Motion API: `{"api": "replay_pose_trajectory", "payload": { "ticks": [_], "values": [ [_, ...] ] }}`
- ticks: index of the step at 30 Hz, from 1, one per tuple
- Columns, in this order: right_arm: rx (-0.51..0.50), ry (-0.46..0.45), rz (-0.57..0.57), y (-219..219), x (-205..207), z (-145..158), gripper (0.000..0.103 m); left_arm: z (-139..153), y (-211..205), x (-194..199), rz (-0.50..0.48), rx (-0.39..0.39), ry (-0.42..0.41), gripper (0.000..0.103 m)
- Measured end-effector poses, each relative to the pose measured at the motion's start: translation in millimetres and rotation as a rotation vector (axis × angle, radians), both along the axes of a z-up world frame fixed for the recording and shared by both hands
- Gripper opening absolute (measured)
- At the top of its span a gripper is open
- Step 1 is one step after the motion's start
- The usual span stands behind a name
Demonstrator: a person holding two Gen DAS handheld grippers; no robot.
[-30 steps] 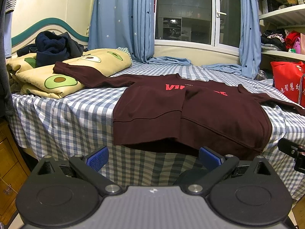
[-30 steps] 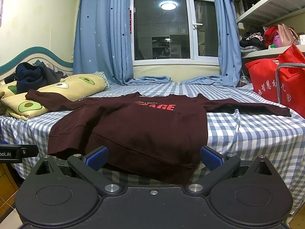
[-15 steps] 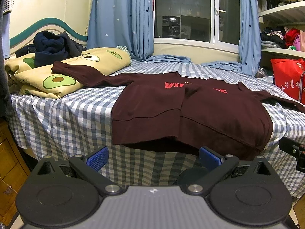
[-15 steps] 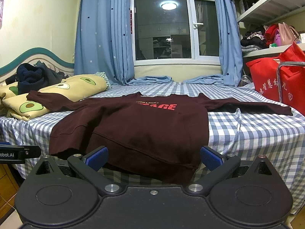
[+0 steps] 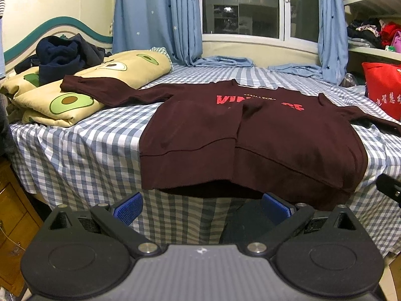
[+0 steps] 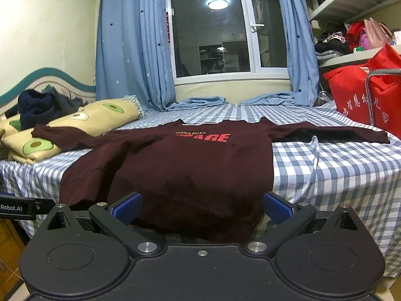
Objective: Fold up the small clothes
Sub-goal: 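Reach the right tool to the sweatshirt sleeve nearest it and grasp the cuff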
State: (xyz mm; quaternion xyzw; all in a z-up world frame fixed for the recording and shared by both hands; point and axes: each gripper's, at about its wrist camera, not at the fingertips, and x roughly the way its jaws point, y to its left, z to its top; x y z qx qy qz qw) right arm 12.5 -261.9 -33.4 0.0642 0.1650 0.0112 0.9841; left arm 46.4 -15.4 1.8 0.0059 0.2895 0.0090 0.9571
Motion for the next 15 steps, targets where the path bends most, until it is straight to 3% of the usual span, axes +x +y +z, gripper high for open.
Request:
{"api": "replay_pose_trajectory", "payload": {
  "ticks": [7,15],
  "values": [
    [0.057,-0.108,-0.015,-35,7,9,0.103,23,-7,31,0.040,-0.006,0.010,0.102],
    [0.050,-0.060,-0.041,-71,13,5,0.103,31,-22,58,0.056,0.021,0.032,0.102]
  ]
}}
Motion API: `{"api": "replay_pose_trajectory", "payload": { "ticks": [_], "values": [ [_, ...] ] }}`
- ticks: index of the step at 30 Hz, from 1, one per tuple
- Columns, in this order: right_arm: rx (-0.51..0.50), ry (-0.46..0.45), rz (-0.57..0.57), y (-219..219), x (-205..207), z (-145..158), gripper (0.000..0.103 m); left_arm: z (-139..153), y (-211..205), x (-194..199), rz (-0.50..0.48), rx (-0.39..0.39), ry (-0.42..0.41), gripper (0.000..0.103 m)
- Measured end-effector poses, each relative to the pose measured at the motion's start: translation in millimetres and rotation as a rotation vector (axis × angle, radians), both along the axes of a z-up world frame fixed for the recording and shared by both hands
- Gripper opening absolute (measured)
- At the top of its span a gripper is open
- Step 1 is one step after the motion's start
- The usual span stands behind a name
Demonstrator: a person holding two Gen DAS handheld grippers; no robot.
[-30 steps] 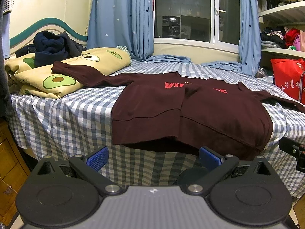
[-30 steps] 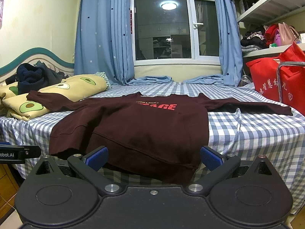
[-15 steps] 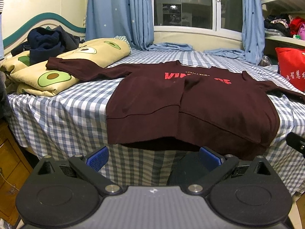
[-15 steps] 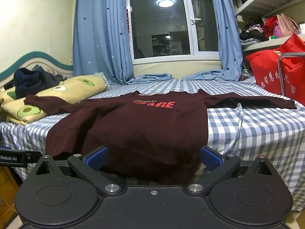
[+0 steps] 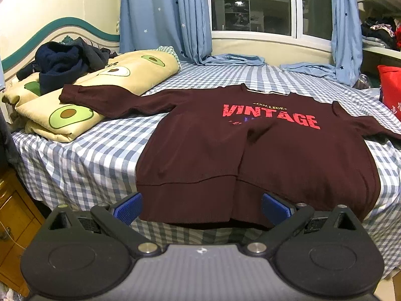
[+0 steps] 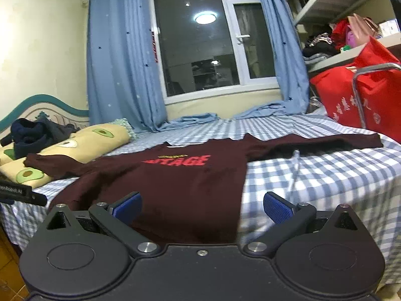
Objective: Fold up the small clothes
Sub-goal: 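Reach the right tool to the sweatshirt sleeve nearest it and grasp the cuff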
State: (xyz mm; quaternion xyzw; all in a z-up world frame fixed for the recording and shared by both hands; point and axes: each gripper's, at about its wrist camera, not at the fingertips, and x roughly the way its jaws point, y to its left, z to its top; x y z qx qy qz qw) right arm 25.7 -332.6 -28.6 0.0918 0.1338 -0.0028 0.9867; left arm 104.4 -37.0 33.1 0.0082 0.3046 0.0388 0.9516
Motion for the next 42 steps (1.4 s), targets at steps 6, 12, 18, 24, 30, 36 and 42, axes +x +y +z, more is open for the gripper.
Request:
{"api": "replay_pose_trajectory", "payload": {
  "ticks": [6,12,18,24,30,36,42],
  "values": [
    [0.072,0.061,-0.044,-30,23,-9,0.103,2,-18,22,-0.034,0.023,0.022,0.102],
    [0.224,0.097,-0.050,-75,50,-17,0.103,4,-30,59,-0.048,-0.010,0.052,0.102],
    [0.376,0.083,-0.084,-139,87,-21,0.103,5,-35,100,-0.058,0.013,0.055,0.102],
    [0.471,0.095,-0.226,-223,143,-27,0.103,5,-42,149,-0.066,0.025,0.026,0.102],
    [0.719,0.061,-0.458,-306,178,-37,0.103,-2,-42,191,-0.051,-0.006,0.023,0.102],
    [0.693,0.089,-0.526,-343,216,-39,0.103,-14,-41,212,-0.047,-0.007,0.048,0.102],
    [0.727,0.016,-0.657,-367,239,-48,0.103,-20,-37,218,-0.040,-0.028,0.063,0.102]
  ]
}}
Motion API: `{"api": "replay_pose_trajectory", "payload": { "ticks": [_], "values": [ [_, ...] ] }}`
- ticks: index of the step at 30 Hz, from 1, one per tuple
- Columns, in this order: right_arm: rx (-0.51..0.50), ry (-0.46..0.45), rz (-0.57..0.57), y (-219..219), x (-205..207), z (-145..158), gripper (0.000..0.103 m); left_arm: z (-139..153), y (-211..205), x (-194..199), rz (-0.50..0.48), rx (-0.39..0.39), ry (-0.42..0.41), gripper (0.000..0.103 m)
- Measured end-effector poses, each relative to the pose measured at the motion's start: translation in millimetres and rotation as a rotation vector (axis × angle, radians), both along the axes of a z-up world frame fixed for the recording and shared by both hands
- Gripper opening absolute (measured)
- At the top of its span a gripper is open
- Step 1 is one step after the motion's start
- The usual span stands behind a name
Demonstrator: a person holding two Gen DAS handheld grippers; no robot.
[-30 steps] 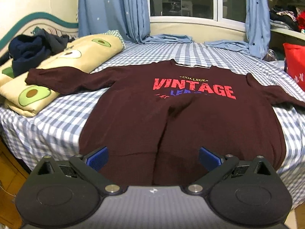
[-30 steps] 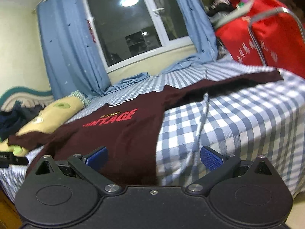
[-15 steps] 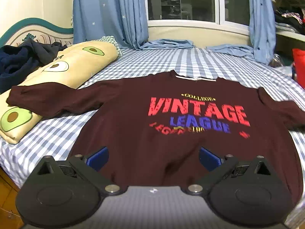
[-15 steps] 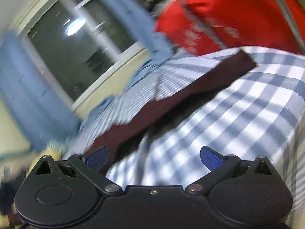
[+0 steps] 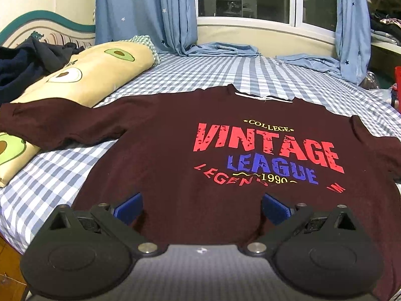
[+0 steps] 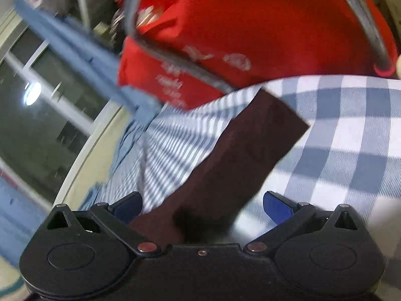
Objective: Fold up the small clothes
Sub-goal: 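Reach the right tool to the sweatshirt sleeve nearest it and grasp the cuff, then fold the held sleeve across the chest with the right tool and release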
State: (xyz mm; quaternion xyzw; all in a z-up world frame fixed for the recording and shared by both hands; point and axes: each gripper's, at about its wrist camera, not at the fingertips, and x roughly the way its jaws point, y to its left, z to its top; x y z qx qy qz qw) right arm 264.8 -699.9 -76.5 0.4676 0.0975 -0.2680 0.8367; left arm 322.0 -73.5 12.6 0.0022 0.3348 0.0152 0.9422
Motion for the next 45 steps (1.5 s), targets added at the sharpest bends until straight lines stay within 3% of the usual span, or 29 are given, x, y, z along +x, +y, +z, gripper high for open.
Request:
{"api": "replay_pose_trajectory", "payload": {
  "ticks": [6,8,11,13,14,18,21,28,34,39,42,45],
  "values": [
    [-0.020,0.002,-0.152,-11,17,-3,0.102,5,9,0,0.007,-0.016,-0.018,0.102],
    [-0.017,0.024,-0.187,-13,19,-2,0.093,7,14,-1,0.017,-0.013,-0.026,0.102],
    [0.011,0.045,-0.226,-17,15,-4,0.073,11,22,-1,0.026,-0.025,-0.038,0.102],
    [0.023,0.073,-0.237,-18,11,-6,0.045,12,27,-2,0.030,-0.033,-0.042,0.102],
    [0.025,0.091,-0.237,-20,11,-7,0.040,13,29,-2,0.031,-0.034,-0.044,0.102],
    [-0.021,0.109,-0.212,-16,10,0,0.029,14,35,-4,0.032,-0.044,-0.050,0.102],
    [-0.115,0.128,-0.191,-3,17,22,0.027,16,40,-6,0.038,-0.059,-0.063,0.102],
    [-0.409,0.080,0.027,63,60,106,0.026,18,49,-3,0.050,-0.063,-0.080,0.102],
    [-0.665,0.026,0.301,176,106,160,0.026,17,60,-3,0.056,-0.108,-0.080,0.102],
    [-0.844,-0.016,0.479,283,121,169,0.026,16,68,-6,0.071,-0.108,-0.084,0.102],
    [-0.975,0.006,0.581,349,128,154,0.026,16,73,-8,0.081,-0.110,-0.088,0.102],
    [-0.991,0.036,0.688,397,132,131,0.026,16,76,-10,0.090,-0.113,-0.086,0.102]
  ]
}}
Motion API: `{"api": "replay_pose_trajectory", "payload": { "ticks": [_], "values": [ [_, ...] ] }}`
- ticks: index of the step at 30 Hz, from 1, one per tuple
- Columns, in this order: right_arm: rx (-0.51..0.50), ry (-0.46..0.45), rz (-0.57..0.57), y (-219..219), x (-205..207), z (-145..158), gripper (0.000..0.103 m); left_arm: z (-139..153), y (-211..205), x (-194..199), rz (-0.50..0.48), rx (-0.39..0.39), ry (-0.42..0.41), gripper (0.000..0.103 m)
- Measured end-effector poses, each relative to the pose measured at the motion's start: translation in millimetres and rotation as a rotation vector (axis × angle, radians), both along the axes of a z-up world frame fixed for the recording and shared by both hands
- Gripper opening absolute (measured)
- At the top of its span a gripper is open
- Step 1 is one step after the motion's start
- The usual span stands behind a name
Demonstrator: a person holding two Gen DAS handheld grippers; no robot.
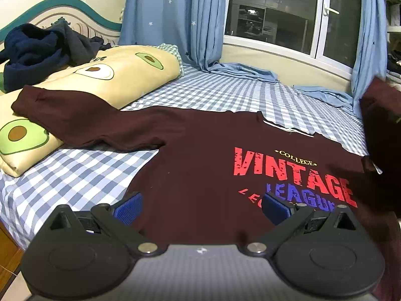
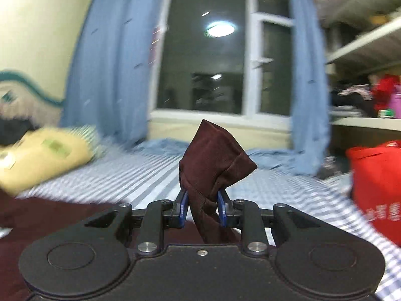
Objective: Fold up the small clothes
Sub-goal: 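Fold the held sleeve across the chest with the right tool and release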
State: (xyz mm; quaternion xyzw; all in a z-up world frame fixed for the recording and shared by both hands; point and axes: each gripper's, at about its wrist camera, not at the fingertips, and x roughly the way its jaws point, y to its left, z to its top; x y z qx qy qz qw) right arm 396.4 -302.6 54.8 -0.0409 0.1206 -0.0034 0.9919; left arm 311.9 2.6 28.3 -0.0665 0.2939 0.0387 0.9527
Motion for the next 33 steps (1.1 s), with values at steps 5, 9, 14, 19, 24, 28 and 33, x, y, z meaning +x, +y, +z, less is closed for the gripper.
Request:
{"api": "replay_pose_trajectory", "payload": {
  "ticks": [5,9,14,19,24,28,33],
  "values": [
    [-0.122,0.119,0.091,65,-4,-48,0.026,-2,3,-3,0.009,0.006,0.006,0.102],
    [-0.163,0.192,0.139,85,-17,-77,0.026,-2,3,-1,0.013,0.006,0.005,0.102],
    [-0.167,0.252,0.188,86,-28,-95,0.033,2,-5,3,0.006,-0.006,-0.013,0.102],
    [-0.092,0.258,0.308,72,-49,-95,0.059,8,-20,11,0.020,-0.028,-0.038,0.102],
    [-0.047,0.224,0.287,46,-76,-89,0.082,12,-44,26,-0.014,-0.051,-0.060,0.102],
    [0.000,0.213,0.175,3,-95,-85,0.090,3,-74,46,-0.072,-0.031,-0.041,0.102],
    [-0.029,0.219,-0.061,-52,-106,-92,0.089,-24,-105,61,-0.128,0.027,0.037,0.102]
  ]
}}
